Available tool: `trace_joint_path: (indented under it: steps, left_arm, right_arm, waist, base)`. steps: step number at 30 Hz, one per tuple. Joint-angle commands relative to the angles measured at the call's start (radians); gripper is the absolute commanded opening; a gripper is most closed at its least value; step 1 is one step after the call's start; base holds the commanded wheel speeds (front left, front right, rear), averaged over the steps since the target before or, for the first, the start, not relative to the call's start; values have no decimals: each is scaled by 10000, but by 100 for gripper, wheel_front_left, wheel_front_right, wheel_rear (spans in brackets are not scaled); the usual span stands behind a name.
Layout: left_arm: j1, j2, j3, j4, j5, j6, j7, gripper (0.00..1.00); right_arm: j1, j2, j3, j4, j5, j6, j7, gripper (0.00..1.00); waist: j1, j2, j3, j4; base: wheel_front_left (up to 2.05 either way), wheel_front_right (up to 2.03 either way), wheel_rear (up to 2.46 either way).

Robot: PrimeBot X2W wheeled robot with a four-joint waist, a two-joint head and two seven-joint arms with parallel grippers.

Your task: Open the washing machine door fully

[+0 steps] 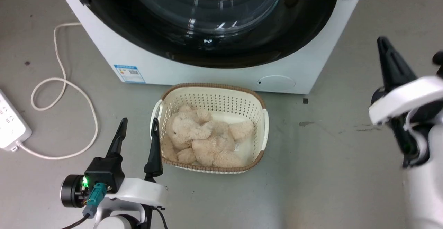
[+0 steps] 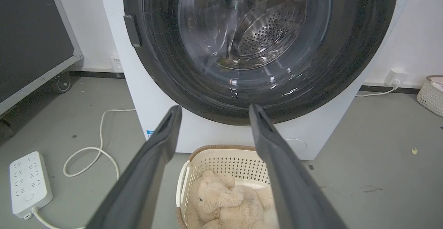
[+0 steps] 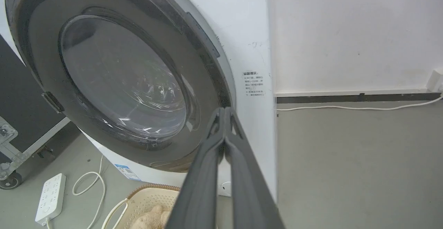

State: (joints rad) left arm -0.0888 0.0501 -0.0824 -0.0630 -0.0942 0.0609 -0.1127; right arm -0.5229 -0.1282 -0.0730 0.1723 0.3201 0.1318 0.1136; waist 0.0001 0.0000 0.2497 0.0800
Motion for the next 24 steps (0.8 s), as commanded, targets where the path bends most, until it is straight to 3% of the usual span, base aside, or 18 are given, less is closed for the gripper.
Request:
trace_joint_path:
  steps: [1,16,24]
  left_arm:
    - [-191,1,-27,-63,-122,79,-101,100]
    - [-425,1,-277,-142,-410,211,-414,100]
    - [-667,1,-455,-242,-585,311,-581,100]
  right_arm:
    - [-432,-10,-98,149,207,-3,83,0]
    - [-3076,229,-1440,2064,2197,-5,1875,0]
    - [-4511,-17,-1955,3252,2354,-6,2634,0]
  waist:
    - [-1,0,119,79]
    - [-1,0,768,509]
    - [-1,0,1231,764]
  base:
    - [0,0,0]
    - [0,0,0]
    - [0,0,0]
